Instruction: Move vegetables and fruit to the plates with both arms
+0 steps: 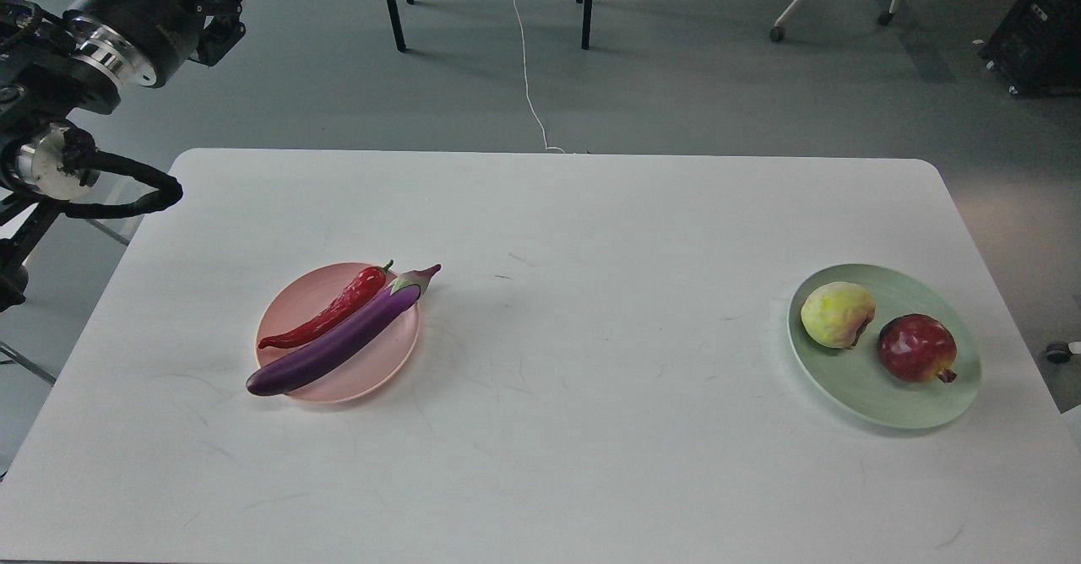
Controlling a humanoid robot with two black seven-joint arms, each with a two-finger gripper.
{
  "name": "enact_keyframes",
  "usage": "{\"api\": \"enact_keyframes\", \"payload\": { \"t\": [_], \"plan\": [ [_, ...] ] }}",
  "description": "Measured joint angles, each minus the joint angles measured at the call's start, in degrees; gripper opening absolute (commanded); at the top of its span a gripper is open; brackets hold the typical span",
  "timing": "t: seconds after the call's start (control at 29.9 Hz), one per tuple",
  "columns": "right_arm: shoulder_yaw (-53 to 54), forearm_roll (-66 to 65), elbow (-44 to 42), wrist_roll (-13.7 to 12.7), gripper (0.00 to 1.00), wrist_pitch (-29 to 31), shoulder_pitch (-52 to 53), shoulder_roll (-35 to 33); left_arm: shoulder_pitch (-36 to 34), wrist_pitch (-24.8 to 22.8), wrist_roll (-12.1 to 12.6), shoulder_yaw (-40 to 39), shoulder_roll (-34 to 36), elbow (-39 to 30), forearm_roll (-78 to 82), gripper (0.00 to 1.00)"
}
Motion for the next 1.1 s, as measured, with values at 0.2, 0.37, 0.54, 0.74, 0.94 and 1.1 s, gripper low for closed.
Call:
{"api": "enact_keyframes", "payload": {
  "t": [0.2, 0.37, 0.54, 0.74, 0.94, 1.1],
  "plan": [
    [0.2, 0.5, -0.7, 0.0, 0.98, 0.0, 0.0, 3.7, 0.5, -4.0, 0.2, -4.1, -4.9, 4.9, -19.5, 0.98],
    [0.5, 0.6, -0.9, 0.0, 0.98, 0.0, 0.1, 4.4, 2.4, -6.9, 0.1, -5.4, -7.1, 6.6, -28.9, 0.98],
    [2.8, 1.1, -0.9, 0.0, 0.99, 0.0, 0.1, 4.9, 3.0, -8.2, 0.3, -9.4, -9.7, 9.7, -31.9, 0.98],
    [3.2, 4.9, -1.0, -3.0, 0.99, 0.0, -0.1, 6.7, 4.1, -8.7, 1.3, -9.9, -9.6, 10.4, -31.3, 0.98],
    [2.8, 4.9, -1.2, -4.3, 0.99, 0.0, -0.7, 7.0, 5.2, -8.8, 1.0, -9.9, -9.3, 10.4, -31.0, 0.98],
    [3.1, 4.8, -0.5, -4.1, 0.99, 0.0, -1.7, 7.4, 5.4, -9.8, 0.7, -9.8, -7.5, 10.4, -31.0, 0.98]
  ]
}}
